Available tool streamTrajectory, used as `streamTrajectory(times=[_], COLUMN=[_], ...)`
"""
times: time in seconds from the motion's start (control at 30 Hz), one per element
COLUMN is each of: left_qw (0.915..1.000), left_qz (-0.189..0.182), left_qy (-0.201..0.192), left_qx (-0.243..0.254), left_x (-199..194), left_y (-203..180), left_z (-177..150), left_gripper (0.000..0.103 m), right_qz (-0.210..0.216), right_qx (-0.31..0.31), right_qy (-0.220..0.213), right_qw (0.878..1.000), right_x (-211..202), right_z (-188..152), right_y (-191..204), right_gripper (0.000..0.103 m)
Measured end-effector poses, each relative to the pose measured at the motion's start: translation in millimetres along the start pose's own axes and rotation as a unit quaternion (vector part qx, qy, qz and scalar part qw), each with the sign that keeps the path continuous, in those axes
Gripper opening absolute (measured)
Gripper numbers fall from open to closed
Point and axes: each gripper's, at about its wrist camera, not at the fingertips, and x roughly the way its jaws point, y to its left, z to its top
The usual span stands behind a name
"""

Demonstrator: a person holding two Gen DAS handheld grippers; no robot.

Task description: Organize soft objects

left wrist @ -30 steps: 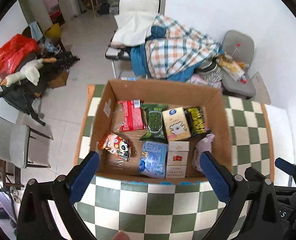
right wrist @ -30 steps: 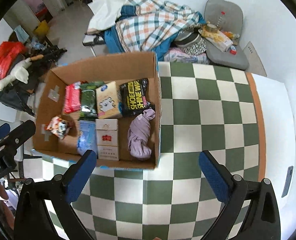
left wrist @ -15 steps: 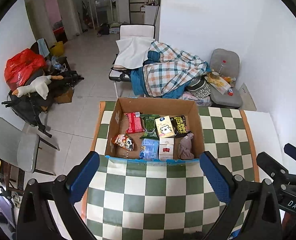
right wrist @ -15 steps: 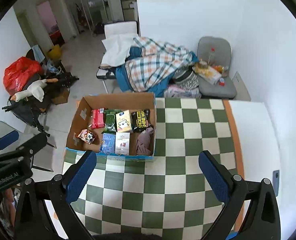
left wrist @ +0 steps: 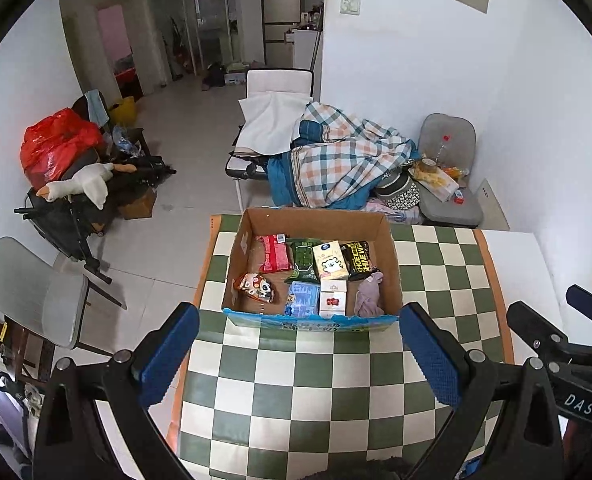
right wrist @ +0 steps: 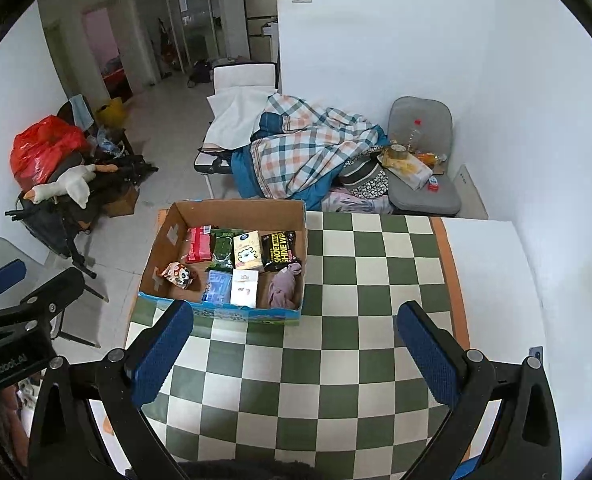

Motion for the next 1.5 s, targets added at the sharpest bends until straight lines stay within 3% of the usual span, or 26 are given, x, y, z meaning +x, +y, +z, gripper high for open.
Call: streamTrajectory(times=[1.5], left_qw=[1.0], left_qz=[0.0], left_qy=[-0.006], left_qx=[0.001], left_x=[-16.1], left_y=[-11.0], left_z=[-3.7], left_gripper=[0.103], right_qz=[-0.025], right_qx=[0.018], right_qy=[-0.028], right_qw=[0.999], right_x=[-25.5], right_z=[-3.4], right_y=[-4.8], right_gripper=[0.103])
